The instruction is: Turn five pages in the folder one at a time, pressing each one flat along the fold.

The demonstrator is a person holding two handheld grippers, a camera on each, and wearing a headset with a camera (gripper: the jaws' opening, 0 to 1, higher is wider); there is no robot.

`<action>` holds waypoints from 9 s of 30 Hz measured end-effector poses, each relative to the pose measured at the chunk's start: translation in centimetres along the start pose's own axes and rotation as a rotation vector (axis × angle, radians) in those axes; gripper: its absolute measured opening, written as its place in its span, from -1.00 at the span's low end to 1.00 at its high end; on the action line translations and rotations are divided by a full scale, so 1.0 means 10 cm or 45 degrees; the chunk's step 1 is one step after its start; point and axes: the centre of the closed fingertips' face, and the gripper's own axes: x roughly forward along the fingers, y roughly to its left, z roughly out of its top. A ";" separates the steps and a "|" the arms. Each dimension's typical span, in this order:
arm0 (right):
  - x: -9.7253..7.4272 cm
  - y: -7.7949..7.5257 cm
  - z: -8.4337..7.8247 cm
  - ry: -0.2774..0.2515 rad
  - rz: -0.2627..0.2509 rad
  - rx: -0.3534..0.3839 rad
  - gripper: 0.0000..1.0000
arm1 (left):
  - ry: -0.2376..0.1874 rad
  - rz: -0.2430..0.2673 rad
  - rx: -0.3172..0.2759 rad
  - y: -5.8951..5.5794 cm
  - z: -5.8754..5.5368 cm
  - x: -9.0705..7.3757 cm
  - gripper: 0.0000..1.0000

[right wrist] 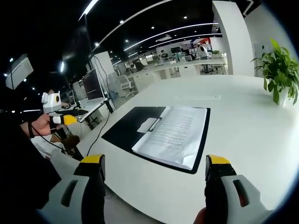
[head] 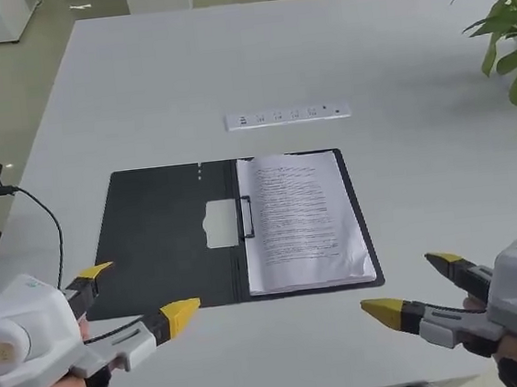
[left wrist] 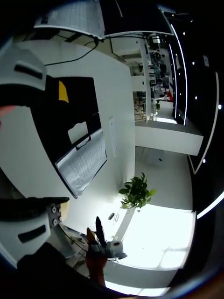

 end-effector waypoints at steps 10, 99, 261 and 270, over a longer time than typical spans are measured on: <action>-0.04 -0.04 0.02 -0.005 -0.018 -0.001 0.77 | -0.005 0.007 -0.001 0.01 0.01 0.01 0.60; -0.19 -0.38 -0.01 -0.013 -0.068 0.059 0.76 | 0.150 -0.516 0.329 -1.20 0.34 1.67 0.56; 1.48 -0.84 0.24 -0.050 0.215 0.645 -1.00 | 0.342 -0.301 0.271 -1.24 -0.62 2.48 0.29; 1.51 -0.70 0.39 -0.069 0.234 0.624 -1.00 | 0.305 -0.243 0.274 -0.92 -0.53 2.24 0.30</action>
